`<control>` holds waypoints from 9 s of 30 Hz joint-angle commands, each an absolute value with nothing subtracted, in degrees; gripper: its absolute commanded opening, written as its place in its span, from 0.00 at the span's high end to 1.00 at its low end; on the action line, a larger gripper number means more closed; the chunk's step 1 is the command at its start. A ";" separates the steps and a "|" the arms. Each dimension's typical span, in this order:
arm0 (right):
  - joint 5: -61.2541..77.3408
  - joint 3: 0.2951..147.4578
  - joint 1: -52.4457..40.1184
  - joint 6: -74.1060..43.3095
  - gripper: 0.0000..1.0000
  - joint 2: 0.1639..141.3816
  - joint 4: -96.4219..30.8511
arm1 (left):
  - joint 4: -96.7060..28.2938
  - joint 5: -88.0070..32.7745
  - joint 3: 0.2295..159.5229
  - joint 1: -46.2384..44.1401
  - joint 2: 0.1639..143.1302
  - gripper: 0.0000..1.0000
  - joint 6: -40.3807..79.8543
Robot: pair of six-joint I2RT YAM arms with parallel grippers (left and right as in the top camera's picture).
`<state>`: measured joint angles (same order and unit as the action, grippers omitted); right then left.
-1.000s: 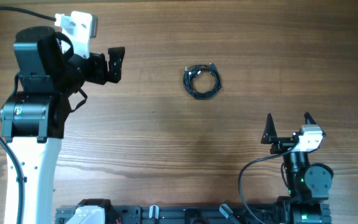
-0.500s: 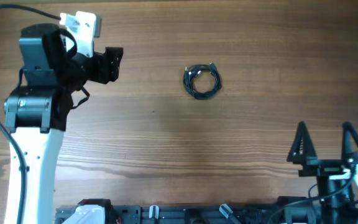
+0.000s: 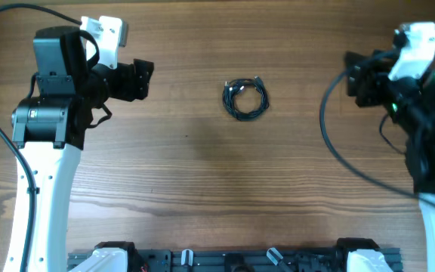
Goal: Untangle cables
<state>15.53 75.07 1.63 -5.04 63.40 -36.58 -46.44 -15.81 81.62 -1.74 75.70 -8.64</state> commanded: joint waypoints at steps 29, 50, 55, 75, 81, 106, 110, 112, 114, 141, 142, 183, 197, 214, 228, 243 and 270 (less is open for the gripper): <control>11.68 93.51 1.85 2.98 0.00 85.78 -46.87 | -41.36 -26.26 82.52 -1.63 84.97 0.00 -8.84; -4.27 78.13 2.50 7.55 0.00 88.49 -26.59 | -9.37 -20.05 62.13 -2.28 85.47 0.00 -8.58; -5.45 78.13 2.44 7.55 0.00 88.88 -24.43 | -6.81 -18.81 61.19 -3.18 83.92 0.00 -7.01; -10.33 79.75 1.72 9.61 0.00 79.11 -28.34 | -10.33 -10.83 57.01 -4.40 67.02 0.00 -5.76; -12.25 65.17 0.93 9.93 0.00 64.90 -22.59 | -1.91 -8.19 41.74 -6.63 57.12 0.00 -5.82; 17.63 56.40 -2.83 -2.31 0.01 77.71 -22.74 | 20.80 -27.03 41.74 -13.39 88.99 0.00 6.96; 20.69 56.42 -2.83 -1.67 0.03 81.30 -22.17 | 24.27 -26.94 43.53 -16.80 94.87 0.00 6.90; 20.67 56.42 -2.83 -2.02 0.05 81.89 -22.13 | 24.25 -25.45 45.87 -17.93 97.76 0.01 6.83; 18.83 56.42 -2.83 -3.90 0.06 81.93 -22.17 | 24.08 -21.47 47.77 -18.68 100.09 0.01 6.83; 20.64 56.47 -2.83 -7.46 0.00 81.91 -30.09 | -17.52 -29.02 80.34 -22.24 118.96 0.00 -16.21; 20.64 56.47 -2.83 -7.46 0.00 81.91 -30.13 | -17.17 -27.92 80.34 -22.85 119.55 0.00 -16.32; 14.66 56.45 -2.83 -7.55 0.00 81.93 -34.09 | -19.11 -22.44 85.47 -25.30 120.18 0.94 -14.11; 27.07 56.03 -2.83 -5.21 0.01 85.47 -25.78 | -24.84 -22.46 85.84 -25.28 105.23 0.96 -11.07; 38.79 56.01 -3.66 -18.83 0.25 90.54 -16.67 | -24.69 -22.68 85.86 -25.67 99.24 0.94 -5.26; 44.40 56.01 -3.75 2.52 0.35 90.54 -18.65 | -23.22 -26.15 87.92 -25.67 99.20 0.92 -3.75; 33.43 56.01 -3.75 16.51 0.24 90.54 -14.59 | -25.23 -27.03 88.27 -25.61 99.09 0.92 -2.66; 26.81 55.96 -3.79 6.94 0.96 90.54 -11.49 | -24.73 -33.17 88.75 -22.63 99.09 0.94 0.51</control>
<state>34.37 55.59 -3.57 11.00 89.69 -10.33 -25.06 -31.48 87.20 -24.91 100.90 -0.47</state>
